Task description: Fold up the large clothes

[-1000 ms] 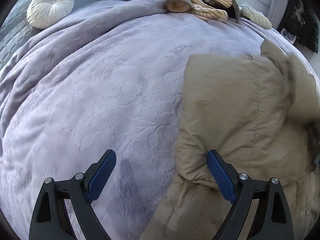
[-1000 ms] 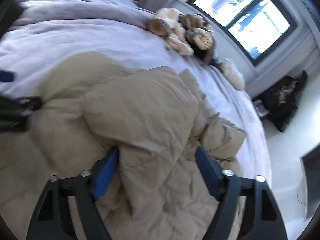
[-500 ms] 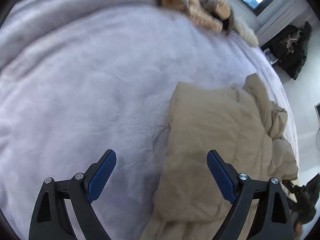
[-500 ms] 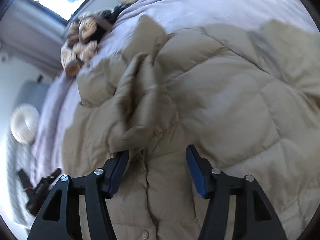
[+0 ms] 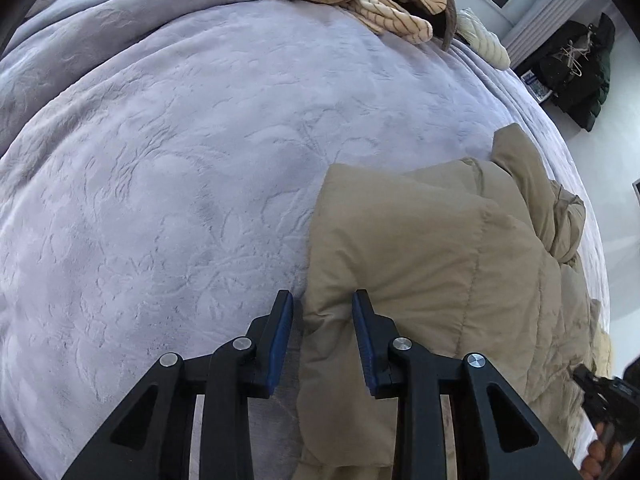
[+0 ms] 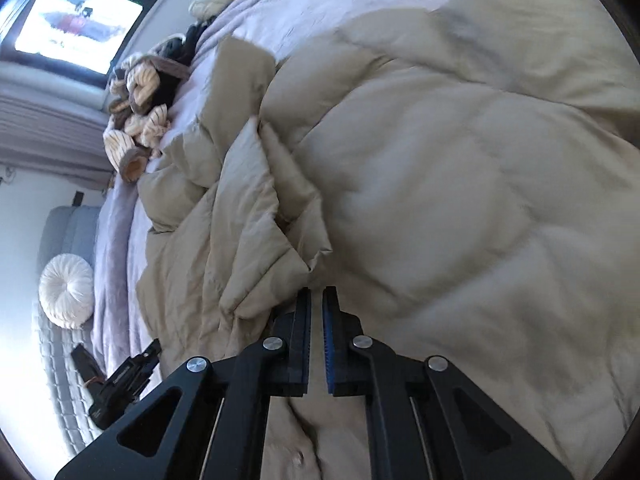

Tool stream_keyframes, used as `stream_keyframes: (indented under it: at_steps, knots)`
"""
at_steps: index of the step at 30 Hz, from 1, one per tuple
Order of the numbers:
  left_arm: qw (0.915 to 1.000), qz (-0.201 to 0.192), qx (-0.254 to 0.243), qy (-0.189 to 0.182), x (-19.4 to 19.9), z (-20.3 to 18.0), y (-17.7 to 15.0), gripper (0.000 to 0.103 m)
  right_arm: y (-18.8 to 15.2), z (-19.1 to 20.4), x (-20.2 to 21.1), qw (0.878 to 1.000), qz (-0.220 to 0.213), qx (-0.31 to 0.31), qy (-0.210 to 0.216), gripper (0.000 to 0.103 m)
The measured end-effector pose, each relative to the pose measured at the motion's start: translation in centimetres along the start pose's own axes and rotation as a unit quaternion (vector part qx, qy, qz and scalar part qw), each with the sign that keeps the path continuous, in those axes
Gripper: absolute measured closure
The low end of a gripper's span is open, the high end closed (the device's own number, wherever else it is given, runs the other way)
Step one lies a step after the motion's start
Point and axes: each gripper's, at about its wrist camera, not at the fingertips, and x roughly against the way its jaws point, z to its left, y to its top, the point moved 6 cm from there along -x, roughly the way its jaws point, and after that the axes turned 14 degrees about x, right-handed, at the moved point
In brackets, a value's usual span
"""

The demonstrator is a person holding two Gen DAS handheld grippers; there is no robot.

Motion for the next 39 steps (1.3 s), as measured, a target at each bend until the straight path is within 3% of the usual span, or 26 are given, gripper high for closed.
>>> stream_keyframes:
  at_steps: [4,8,11,13,15,21,25,27,29,30,36,39]
  knots:
    - [0.9999,-0.003,-0.01,0.013,-0.2,0.0,-0.1,0.07,1.3,2.0,2.7,0.998,-0.036,0.046,0.018,0.089]
    - [0.9991,-0.011,-0.023,0.034,-0.6,-0.4,-0.2,0.07,3.2,4.7,0.4,0.994,-0.017,0.107,-0.001,0.089]
    - [0.9982,-0.017,-0.029,0.049,-0.9,-0.5,-0.2,0.07,2.2,2.5,-3.7,0.994,0.032,0.089,-0.05,0.089]
    - [0.9975,-0.022,-0.032,0.059,-1.1,-0.8,-0.2,0.07,1.3,1.0,-5.0,0.996,0.047,0.059,-0.044,0.094]
    - [0.9966,-0.029,-0.034,0.069,-1.0,-0.8,-0.2,0.07,1.0,0.4,-4.5,0.998,0.038,0.045,-0.027,0.095]
    - [0.9937,-0.051,-0.022,0.097,1.4,-0.5,-0.4,0.07,1.0,0.5,-1.6,0.996,0.04,0.066,-0.044,0.089]
    - [0.9915,-0.059,-0.049,0.105,3.7,-1.9,-1.6,0.07,0.4,-0.2,1.0,0.997,0.036,0.064,-0.028,0.089]
    - [0.9901,-0.06,-0.069,0.107,4.9,-3.3,-3.0,0.07,0.0,-0.6,2.2,0.997,0.035,0.066,-0.027,0.085]
    - [0.9902,-0.054,-0.08,0.101,5.6,-4.4,-4.4,0.07,-0.4,-1.0,3.2,0.997,0.036,0.064,-0.025,0.063]
    - [0.9905,-0.046,-0.088,0.095,6.0,-5.5,-5.6,0.07,-0.7,-1.3,3.8,0.997,0.035,0.061,-0.022,0.059]
    - [0.9904,-0.015,-0.117,0.072,6.4,-11.2,-11.1,0.068,-2.4,-3.7,6.4,0.998,0.041,0.045,-0.017,0.052]
    - [0.988,-0.007,-0.141,0.063,6.3,-14.4,-14.4,0.022,-3.2,-5.7,7.8,0.999,0.039,0.03,-0.02,0.046]
